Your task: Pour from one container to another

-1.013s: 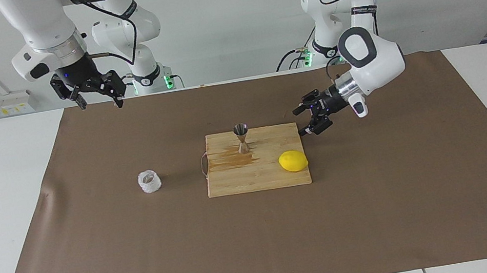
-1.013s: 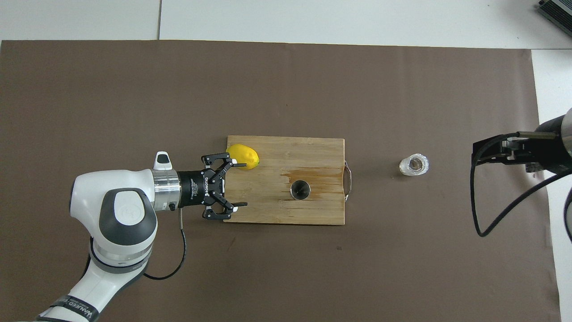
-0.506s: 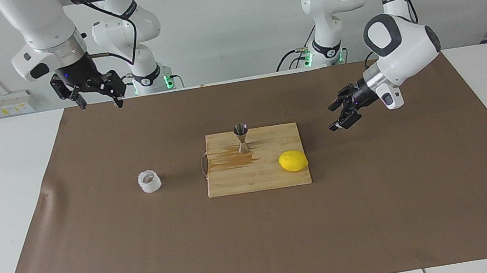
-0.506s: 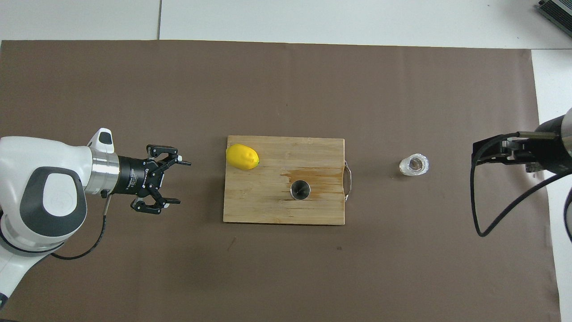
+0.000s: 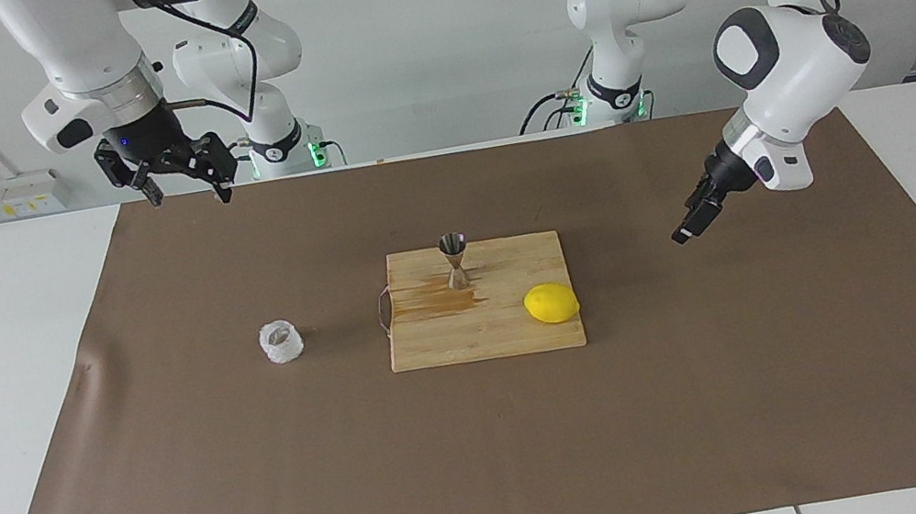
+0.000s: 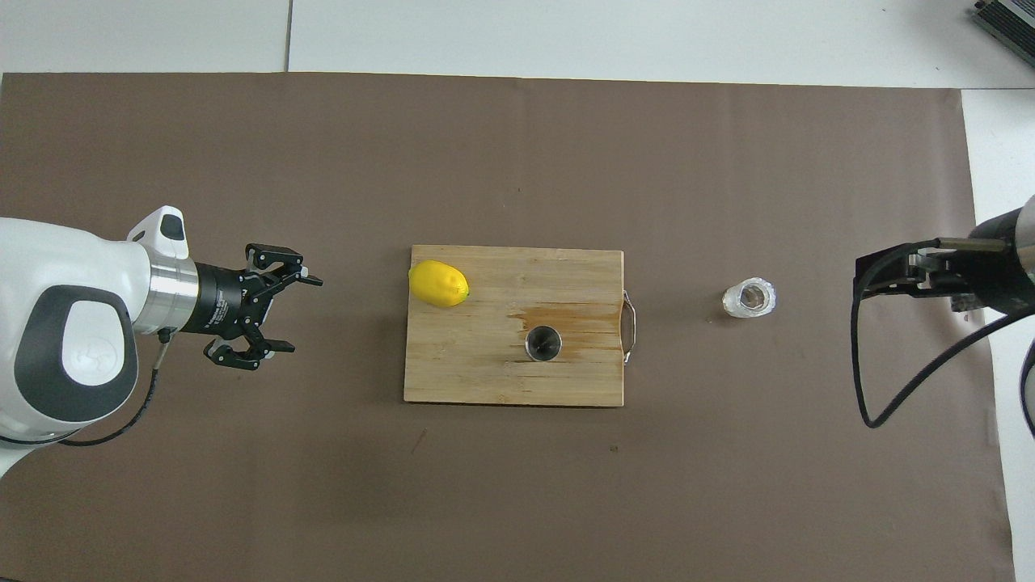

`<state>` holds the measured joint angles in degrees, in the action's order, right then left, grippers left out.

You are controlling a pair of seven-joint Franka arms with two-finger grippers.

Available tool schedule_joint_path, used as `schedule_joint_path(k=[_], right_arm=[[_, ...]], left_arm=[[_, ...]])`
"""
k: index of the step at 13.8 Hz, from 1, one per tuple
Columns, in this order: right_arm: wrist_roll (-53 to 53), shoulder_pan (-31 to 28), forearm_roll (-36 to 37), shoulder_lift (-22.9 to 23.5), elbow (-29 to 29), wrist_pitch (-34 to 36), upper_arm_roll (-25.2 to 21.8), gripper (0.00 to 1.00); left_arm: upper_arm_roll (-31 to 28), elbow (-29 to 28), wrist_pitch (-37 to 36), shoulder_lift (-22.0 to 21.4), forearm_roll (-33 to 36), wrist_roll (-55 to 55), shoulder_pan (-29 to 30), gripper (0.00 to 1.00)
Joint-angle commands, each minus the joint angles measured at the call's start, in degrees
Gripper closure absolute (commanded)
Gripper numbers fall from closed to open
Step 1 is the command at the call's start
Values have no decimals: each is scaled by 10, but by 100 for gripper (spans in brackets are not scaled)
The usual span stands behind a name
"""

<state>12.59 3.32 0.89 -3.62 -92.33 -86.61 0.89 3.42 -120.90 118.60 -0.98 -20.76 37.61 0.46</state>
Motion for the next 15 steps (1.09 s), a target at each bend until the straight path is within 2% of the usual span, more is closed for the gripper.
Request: schedule_joint_path(k=[1, 2, 7, 9, 11, 13, 15], right_arm=[[-12, -9, -7, -6, -3, 3, 3, 0], [-15, -9, -7, -6, -2, 4, 3, 0], [-64, -23, -9, -10, -15, 0, 4, 0], [-133, -24, -9, -24, -48, -31, 3, 0], [-209, -26, -10, -49, -109, -94, 3, 0], [-306, -26, -12, -64, -153, -142, 3, 0], [-394, -31, -35, -67, -174, -155, 3, 0]], left_arm=[[4, 10, -16, -6, 58, -42, 18, 0], [4, 15, -14, -5, 85, -49, 19, 0], [3, 62, -18, 0, 120, -176, 43, 0], [4, 83, -19, -2, 145, -208, 38, 0], [8, 100, -21, -3, 156, -223, 36, 0], [8, 128, -66, -5, 167, -253, 26, 0], [-9, 148, -94, -6, 169, -290, 1, 0]])
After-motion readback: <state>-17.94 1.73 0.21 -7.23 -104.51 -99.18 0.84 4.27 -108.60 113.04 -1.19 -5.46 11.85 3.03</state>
